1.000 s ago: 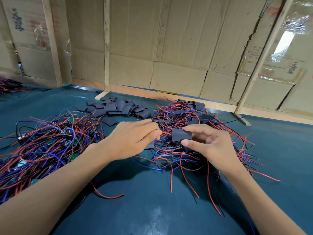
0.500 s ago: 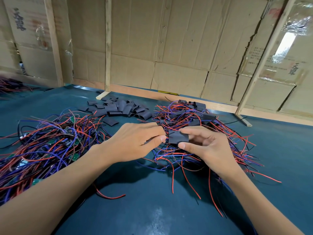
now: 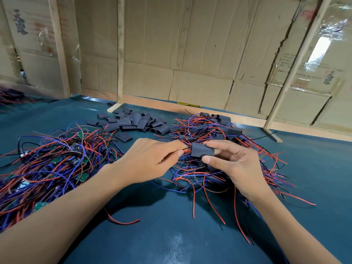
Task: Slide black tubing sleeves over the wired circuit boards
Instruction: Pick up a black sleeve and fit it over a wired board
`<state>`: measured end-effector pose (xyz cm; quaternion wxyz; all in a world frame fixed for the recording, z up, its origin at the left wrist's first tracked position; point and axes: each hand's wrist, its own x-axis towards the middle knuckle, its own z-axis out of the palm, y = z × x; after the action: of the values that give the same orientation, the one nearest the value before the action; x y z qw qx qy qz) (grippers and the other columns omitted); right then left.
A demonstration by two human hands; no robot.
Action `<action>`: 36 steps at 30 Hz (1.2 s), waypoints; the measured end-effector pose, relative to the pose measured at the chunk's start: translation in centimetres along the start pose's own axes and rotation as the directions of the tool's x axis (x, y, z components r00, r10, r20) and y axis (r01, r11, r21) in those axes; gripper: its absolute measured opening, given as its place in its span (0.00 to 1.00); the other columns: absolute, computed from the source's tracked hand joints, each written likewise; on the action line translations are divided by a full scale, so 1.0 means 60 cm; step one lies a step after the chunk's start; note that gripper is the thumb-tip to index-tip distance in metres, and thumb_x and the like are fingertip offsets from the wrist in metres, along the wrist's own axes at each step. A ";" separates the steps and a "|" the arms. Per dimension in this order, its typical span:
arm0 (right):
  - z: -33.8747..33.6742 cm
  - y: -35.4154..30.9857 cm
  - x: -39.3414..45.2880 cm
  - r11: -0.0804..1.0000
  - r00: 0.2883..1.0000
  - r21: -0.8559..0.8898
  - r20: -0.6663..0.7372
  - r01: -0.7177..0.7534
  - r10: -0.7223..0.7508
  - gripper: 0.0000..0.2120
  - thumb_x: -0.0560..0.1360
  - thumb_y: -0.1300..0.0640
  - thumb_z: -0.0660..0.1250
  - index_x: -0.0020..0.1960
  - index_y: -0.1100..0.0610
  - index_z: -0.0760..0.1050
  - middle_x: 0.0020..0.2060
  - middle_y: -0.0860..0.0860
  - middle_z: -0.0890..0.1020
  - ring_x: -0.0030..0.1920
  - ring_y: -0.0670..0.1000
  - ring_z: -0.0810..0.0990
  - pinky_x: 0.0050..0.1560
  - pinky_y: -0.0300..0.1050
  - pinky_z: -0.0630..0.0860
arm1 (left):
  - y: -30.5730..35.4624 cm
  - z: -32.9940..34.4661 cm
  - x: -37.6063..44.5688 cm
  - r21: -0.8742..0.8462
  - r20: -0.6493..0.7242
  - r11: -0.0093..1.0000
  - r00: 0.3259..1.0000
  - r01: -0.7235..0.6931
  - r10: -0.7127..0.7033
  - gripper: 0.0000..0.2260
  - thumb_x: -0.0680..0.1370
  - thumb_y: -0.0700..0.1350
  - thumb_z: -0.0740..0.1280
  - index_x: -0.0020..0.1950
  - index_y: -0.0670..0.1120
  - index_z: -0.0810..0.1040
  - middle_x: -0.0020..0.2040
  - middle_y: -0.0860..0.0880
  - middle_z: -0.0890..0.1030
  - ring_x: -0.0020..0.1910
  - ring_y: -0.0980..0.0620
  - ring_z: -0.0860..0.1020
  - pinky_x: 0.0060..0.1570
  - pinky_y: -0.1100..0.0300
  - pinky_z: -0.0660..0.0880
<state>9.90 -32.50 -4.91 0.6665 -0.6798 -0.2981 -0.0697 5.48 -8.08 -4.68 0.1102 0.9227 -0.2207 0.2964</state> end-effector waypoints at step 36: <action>0.003 -0.004 -0.003 0.997 0.998 0.054 0.030 -0.060 0.058 0.19 0.64 0.62 0.80 0.54 0.55 0.86 0.44 0.55 0.88 0.44 0.49 0.86 0.47 0.36 0.79 | 0.006 -0.007 -0.002 -0.022 -0.108 0.996 0.990 -0.089 0.086 0.15 0.79 0.47 0.58 0.60 0.53 0.81 0.31 0.51 0.78 0.29 0.47 0.71 0.27 0.52 0.72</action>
<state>9.57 -32.40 -4.84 0.6824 -0.6706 -0.2891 -0.0320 5.01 -8.21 -4.40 0.1213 0.8933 -0.2586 0.3471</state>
